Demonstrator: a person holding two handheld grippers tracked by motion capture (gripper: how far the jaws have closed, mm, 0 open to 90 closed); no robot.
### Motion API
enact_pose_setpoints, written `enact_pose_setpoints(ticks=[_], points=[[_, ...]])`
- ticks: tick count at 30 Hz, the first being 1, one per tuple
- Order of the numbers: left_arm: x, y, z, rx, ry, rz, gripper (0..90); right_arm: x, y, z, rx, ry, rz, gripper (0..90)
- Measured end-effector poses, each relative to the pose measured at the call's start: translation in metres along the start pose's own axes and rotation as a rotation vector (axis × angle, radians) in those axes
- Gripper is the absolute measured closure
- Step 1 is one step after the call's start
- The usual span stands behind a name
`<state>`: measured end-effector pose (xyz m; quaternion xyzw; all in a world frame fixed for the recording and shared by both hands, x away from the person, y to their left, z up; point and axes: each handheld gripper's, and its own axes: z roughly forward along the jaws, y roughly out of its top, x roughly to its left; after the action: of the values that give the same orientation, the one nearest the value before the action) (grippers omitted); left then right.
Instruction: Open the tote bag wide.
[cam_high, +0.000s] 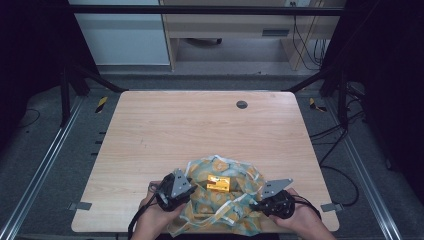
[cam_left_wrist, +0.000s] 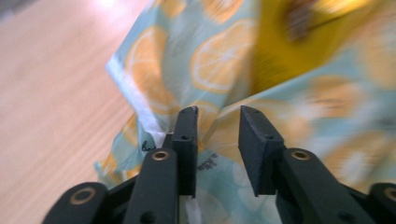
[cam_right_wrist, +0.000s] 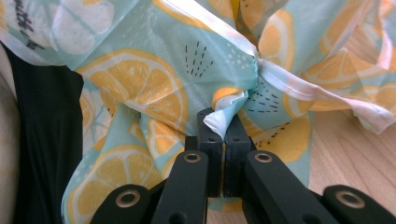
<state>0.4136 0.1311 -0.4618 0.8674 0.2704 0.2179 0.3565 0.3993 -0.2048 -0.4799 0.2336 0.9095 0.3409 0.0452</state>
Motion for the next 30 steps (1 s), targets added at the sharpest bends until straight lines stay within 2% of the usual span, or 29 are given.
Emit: enact_pose_setpoints(ticks=[2,4,5,8,13,15,19,20,22,23,24,25,26,27,29,30], points=[[0.008,-0.006,0.015,0.069,0.013,0.012,69.1,0.000,-0.002,-0.001,0.010,0.000,-0.005,89.0],[0.011,-0.009,0.020,0.087,0.006,-0.001,69.4,0.000,-0.003,-0.002,0.017,0.000,-0.005,88.9],[0.015,-0.014,0.026,0.119,-0.008,-0.018,69.9,-0.002,-0.007,-0.004,0.027,-0.012,-0.006,89.0],[0.017,-0.019,0.029,0.130,-0.011,-0.028,70.9,-0.005,-0.010,-0.004,0.028,-0.020,-0.006,89.0],[0.022,-0.024,0.025,0.134,-0.006,-0.035,73.8,-0.018,-0.020,-0.007,0.049,-0.066,0.018,89.0],[0.021,-0.027,0.023,0.125,-0.010,-0.052,74.5,-0.021,-0.023,-0.009,0.041,-0.077,0.024,89.1],[0.020,-0.028,0.021,0.122,-0.014,-0.049,72.1,-0.023,-0.024,-0.010,0.033,-0.091,0.033,87.5],[0.019,-0.029,0.021,0.099,-0.019,-0.057,67.8,-0.023,-0.024,-0.011,0.013,-0.090,0.034,83.1],[0.018,-0.025,0.012,0.044,-0.010,-0.066,58.2,-0.022,-0.022,-0.017,-0.051,-0.101,0.044,64.0],[0.018,-0.025,0.012,0.044,-0.010,-0.066,52.8,-0.022,-0.022,-0.017,-0.051,-0.101,0.044,64.0],[0.018,-0.021,0.007,0.017,-0.011,-0.077,52.8,-0.021,-0.022,-0.021,-0.084,-0.110,0.051,55.2],[0.020,-0.016,-0.001,-0.027,-0.002,-0.099,42.5,-0.022,-0.021,-0.033,-0.140,-0.148,0.056,39.3],[0.020,-0.016,-0.001,-0.027,-0.002,-0.099,38.6,-0.022,-0.021,-0.033,-0.140,-0.148,0.056,39.3],[0.023,-0.012,-0.010,-0.076,0.005,-0.133,35.7,-0.025,-0.020,-0.045,-0.186,-0.173,0.074,27.3],[0.030,-0.010,-0.018,-0.108,0.026,-0.157,30.9,-0.029,-0.019,-0.056,-0.234,-0.192,0.100,21.7],[0.030,-0.010,-0.018,-0.108,0.026,-0.157,29.1,-0.029,-0.019,-0.056,-0.234,-0.192,0.100,21.7]])
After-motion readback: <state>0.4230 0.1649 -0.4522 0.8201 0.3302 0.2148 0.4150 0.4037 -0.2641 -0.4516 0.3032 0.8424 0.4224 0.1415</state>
